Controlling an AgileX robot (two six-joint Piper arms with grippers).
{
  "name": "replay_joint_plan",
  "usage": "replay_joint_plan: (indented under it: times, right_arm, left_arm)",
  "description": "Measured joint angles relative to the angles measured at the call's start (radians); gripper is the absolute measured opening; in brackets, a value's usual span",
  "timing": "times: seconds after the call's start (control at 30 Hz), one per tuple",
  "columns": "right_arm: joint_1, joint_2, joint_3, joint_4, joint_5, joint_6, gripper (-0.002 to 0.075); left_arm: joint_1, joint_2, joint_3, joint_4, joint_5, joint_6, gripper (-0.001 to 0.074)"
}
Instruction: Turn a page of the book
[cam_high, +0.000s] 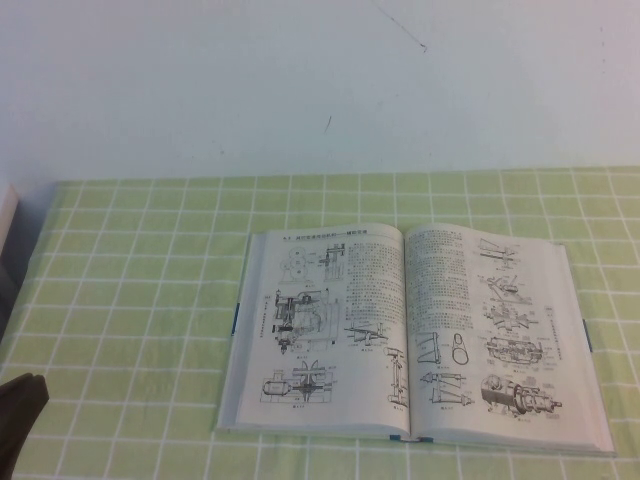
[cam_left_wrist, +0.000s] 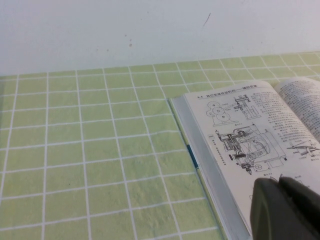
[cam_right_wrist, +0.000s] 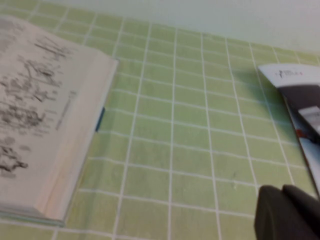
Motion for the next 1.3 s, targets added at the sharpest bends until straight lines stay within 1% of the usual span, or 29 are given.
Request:
replay_joint_plan:
  times: [0.07,0.2,1.3]
  right_arm:
    - [0.0,-0.057,0.053,-0.049,-0.001,0.035,-0.0002]
    - [-0.002,-0.119,0.123,-0.071,-0.059,0.057,-0.0002]
    - [-0.003,-0.123,0.127,-0.072,-0.065,0.069,-0.0002]
  left_arm:
    - [0.0,0.0,0.0,0.0,0.0,0.0,-0.0004]
    - [0.0,0.0,0.0,0.0,-0.002,0.0,-0.0004]
    - [0.001,-0.002,0.0,0.0,0.0,0.002,-0.0004]
